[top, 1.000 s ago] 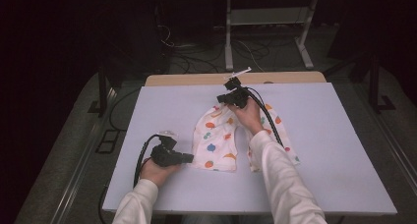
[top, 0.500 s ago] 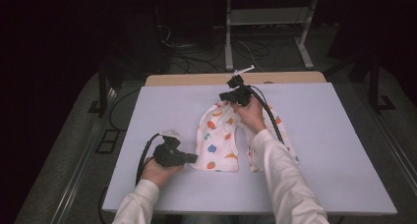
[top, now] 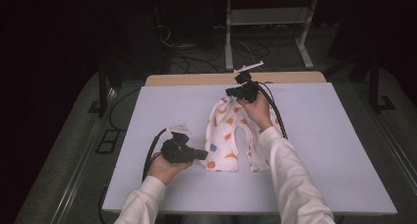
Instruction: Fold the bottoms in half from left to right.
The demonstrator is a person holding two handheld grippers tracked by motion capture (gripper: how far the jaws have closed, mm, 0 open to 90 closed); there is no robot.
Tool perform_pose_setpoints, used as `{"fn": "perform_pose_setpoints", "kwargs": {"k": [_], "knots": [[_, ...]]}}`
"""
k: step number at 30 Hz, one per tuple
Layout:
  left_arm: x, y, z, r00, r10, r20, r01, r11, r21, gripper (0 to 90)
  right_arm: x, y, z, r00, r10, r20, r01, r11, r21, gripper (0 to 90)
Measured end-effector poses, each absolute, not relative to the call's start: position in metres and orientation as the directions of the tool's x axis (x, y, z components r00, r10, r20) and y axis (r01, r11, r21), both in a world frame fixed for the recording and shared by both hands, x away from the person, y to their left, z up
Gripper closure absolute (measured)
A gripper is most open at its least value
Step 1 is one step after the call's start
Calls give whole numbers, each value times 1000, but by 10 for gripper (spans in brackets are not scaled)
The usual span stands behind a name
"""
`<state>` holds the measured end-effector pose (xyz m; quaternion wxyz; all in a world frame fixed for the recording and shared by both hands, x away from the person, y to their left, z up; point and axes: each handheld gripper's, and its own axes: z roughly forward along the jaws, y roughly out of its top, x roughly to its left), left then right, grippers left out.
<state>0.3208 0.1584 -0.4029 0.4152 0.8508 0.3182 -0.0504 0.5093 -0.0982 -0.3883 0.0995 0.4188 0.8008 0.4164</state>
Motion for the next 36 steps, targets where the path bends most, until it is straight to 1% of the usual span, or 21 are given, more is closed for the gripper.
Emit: {"fn": "perform_pose_setpoints", "kwargs": {"k": [17,26,36], "knots": [[320,128,-387,831,440,-341,538,-477,695,883,512,-120,-383,-601,772,206,602,268,752,890],[323,112,-384,838,420,-349,532,-486,693,883,514,-131,-382,-598,769,225,607,251,754,889],[324,85,-381,850,390,-352,518,-508,688,882,516,-143,-384,-601,765,230,605,247,757,889]]}}
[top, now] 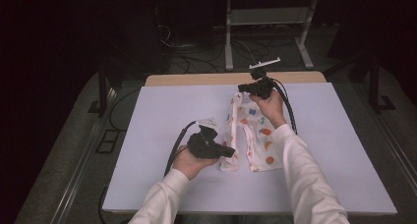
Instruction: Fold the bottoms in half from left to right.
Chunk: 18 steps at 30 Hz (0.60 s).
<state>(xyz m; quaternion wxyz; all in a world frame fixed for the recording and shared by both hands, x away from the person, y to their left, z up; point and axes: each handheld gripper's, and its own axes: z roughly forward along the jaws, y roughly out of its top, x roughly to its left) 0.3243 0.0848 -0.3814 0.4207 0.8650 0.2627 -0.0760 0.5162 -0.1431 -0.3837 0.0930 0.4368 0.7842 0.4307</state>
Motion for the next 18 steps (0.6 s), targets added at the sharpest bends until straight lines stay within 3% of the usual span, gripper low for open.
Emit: {"fn": "perform_pose_setpoints", "kwargs": {"k": [18], "knots": [[328,38,-386,854,363,-372,517,-519,681,882,523,-174,-392,-617,741,266,627,257,736,889]]}}
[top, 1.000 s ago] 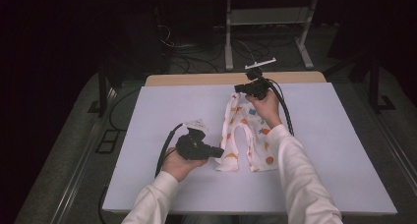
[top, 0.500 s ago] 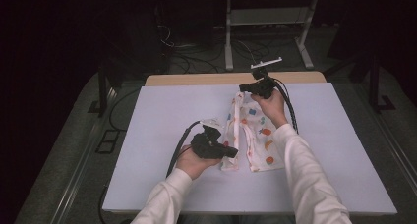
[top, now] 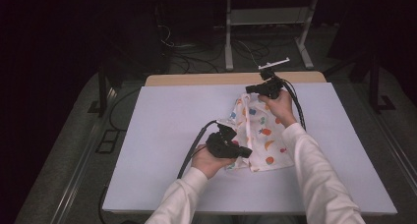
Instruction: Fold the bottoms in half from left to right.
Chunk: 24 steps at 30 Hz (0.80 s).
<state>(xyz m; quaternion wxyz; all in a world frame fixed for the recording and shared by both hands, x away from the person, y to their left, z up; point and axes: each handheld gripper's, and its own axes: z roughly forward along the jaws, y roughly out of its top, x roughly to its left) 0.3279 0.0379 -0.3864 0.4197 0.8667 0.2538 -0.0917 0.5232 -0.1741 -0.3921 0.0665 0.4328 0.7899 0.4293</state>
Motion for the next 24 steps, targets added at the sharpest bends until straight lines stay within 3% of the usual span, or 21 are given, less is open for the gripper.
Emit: {"fn": "perform_pose_setpoints", "kwargs": {"k": [24], "knots": [[341,-23,-400,853,330,-404,521,-528,670,882,530,-210,-409,-603,741,296,655,248,714,889]]}}
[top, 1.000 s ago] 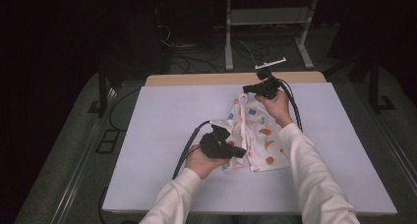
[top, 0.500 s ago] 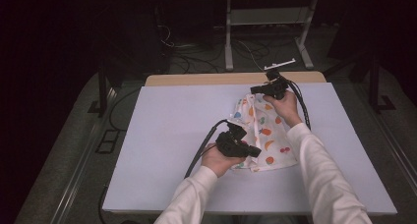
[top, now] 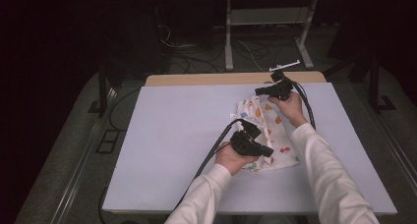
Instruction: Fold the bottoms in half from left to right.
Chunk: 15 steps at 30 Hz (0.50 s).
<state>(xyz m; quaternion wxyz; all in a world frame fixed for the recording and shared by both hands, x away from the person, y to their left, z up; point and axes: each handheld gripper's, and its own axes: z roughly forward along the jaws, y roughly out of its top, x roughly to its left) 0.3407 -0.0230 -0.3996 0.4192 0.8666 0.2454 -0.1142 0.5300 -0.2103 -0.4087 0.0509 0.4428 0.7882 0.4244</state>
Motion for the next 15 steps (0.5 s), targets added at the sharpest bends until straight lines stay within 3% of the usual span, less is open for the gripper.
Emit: {"fn": "perform_pose_setpoints", "kwargs": {"k": [15], "knots": [[351,-42,-418,829,356,-430,559,-521,645,882,533,-217,-418,-619,732,285,655,281,701,889]]}}
